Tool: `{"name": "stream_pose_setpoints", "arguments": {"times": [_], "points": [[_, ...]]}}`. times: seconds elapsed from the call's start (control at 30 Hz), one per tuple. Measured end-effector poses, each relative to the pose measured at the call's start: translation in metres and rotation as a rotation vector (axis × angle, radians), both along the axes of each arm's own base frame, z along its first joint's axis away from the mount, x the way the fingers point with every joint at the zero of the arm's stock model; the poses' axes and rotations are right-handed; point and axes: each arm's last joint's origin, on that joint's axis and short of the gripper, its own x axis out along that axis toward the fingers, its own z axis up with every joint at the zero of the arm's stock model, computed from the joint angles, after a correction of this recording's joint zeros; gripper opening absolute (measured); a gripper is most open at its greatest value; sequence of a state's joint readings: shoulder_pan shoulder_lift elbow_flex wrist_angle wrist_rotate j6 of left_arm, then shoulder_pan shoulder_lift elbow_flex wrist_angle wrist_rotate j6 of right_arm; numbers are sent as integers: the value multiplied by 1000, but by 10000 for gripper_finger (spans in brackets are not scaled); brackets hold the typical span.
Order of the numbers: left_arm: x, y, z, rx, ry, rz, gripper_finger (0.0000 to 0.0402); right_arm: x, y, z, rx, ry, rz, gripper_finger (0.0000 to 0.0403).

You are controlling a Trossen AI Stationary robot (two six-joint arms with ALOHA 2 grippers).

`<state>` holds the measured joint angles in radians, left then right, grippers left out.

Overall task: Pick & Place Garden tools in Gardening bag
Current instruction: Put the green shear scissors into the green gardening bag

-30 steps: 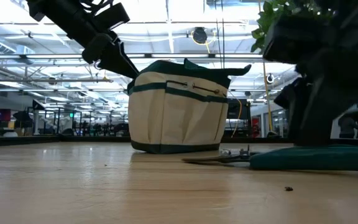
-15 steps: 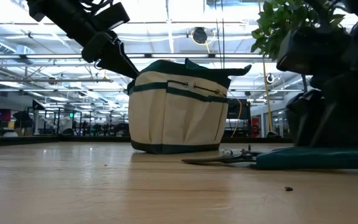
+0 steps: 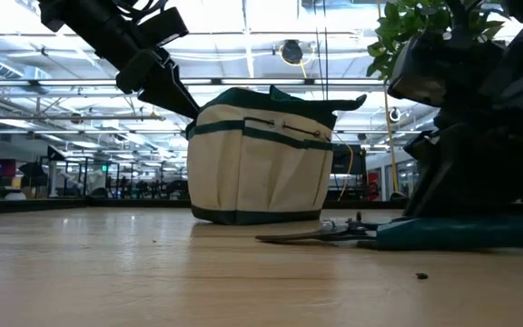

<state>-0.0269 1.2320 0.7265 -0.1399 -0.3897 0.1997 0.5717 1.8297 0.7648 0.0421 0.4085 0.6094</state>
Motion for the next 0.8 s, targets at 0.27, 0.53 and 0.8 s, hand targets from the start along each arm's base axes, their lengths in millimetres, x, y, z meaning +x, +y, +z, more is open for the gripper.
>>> {"name": "stream_pose_setpoints", "arguments": {"times": [0.27,0.53,0.8], "points": [[0,0,0,0,0,0,269,-1,-2,13,19,-46,-1,43],[0,0,0,1,1,0,269,-3,-18,69,-66,-227,21,43],[0,0,0,5,2,-4,269,-8,-47,125,-242,-362,165,45]]}}
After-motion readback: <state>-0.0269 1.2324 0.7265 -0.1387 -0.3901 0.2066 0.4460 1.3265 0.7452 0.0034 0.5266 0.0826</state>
